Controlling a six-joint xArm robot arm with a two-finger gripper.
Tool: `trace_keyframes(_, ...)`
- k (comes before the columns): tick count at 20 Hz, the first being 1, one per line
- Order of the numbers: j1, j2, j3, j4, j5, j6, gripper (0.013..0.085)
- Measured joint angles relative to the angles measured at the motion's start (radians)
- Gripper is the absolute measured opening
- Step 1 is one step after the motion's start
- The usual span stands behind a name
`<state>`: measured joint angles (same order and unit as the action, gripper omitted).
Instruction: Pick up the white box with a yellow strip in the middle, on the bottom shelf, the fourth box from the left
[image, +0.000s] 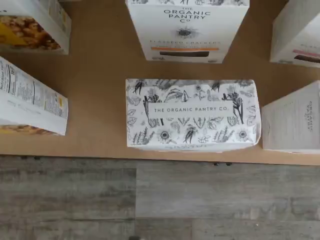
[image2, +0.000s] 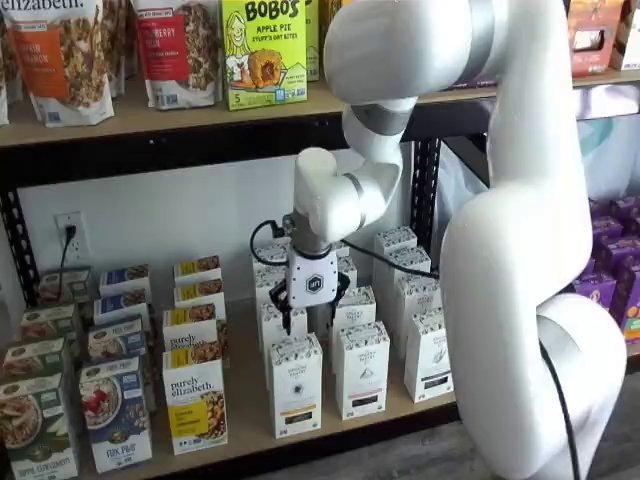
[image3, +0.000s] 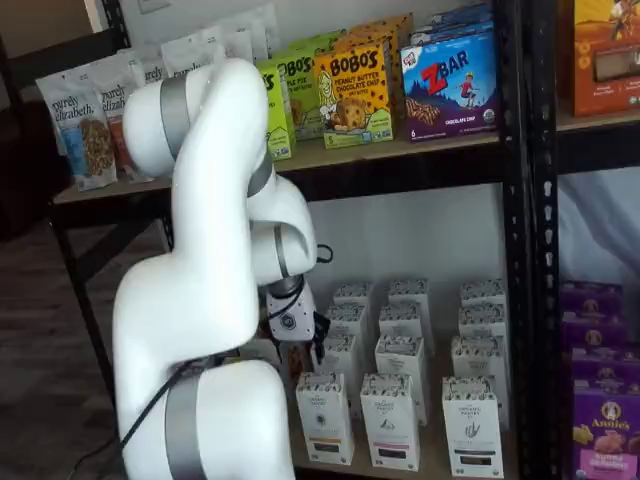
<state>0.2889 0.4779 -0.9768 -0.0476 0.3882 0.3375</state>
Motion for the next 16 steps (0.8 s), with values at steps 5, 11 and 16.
trace_keyframes(5, 0.006, 0.036, -0.036, 0.006, -0.004, -0.001, 0.085)
trace_keyframes(11, 0.004, 0.055, -0.049, -0.022, -0.006, 0.025, 0.085)
trace_keyframes(16, -0.001, 0.071, -0.054, -0.016, -0.018, 0.015, 0.085)
